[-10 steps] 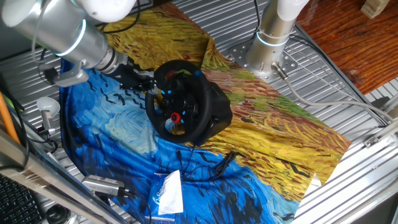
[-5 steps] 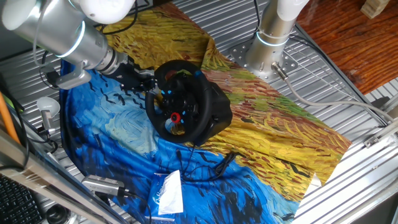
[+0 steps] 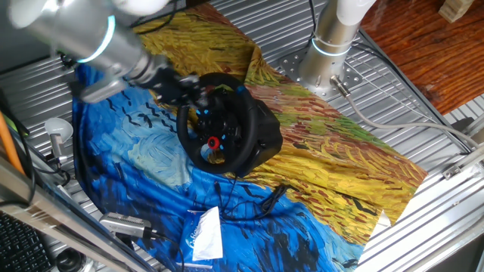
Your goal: Rotate the steering wheel 90 degrees counterclockwise
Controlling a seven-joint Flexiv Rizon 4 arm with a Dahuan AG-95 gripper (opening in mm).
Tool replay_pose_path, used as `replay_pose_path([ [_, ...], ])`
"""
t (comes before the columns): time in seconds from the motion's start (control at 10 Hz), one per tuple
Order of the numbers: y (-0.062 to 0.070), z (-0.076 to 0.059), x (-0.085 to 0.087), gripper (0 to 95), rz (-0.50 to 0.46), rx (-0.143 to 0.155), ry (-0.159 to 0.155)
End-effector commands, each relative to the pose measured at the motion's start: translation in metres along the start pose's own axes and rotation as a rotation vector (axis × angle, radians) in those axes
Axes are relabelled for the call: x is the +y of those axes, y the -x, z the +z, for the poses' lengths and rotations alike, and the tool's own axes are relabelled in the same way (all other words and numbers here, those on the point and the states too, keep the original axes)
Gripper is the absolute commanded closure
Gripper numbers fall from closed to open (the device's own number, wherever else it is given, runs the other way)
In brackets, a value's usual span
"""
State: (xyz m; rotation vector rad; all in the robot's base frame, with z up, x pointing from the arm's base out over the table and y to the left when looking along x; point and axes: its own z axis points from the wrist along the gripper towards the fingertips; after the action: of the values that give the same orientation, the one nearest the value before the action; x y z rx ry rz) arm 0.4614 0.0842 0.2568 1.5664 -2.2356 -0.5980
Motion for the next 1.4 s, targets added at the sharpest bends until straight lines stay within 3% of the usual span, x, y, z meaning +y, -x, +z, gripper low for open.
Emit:
replay_pose_path([
  [0.1,-0.002,0.004,0.012,57.0,-0.029,0.001,0.024],
  [0.2,-0.002,0.003,0.016,57.0,-0.039,0.012,0.028],
  [0.3,-0.002,0.001,0.018,38.0,-0.056,0.023,0.037],
  [0.5,-0.005,0.006,0.029,38.0,-0.084,0.029,0.061],
  [0.8,-0.008,0.021,0.044,38.0,-0.106,0.032,0.064],
  [1.2,-0.008,0.03,0.052,38.0,-0.118,0.033,0.064],
  [1.3,-0.009,0.032,0.053,57.0,-0.125,0.035,0.063],
  [1.4,-0.009,0.033,0.053,57.0,-0.132,0.037,0.062],
])
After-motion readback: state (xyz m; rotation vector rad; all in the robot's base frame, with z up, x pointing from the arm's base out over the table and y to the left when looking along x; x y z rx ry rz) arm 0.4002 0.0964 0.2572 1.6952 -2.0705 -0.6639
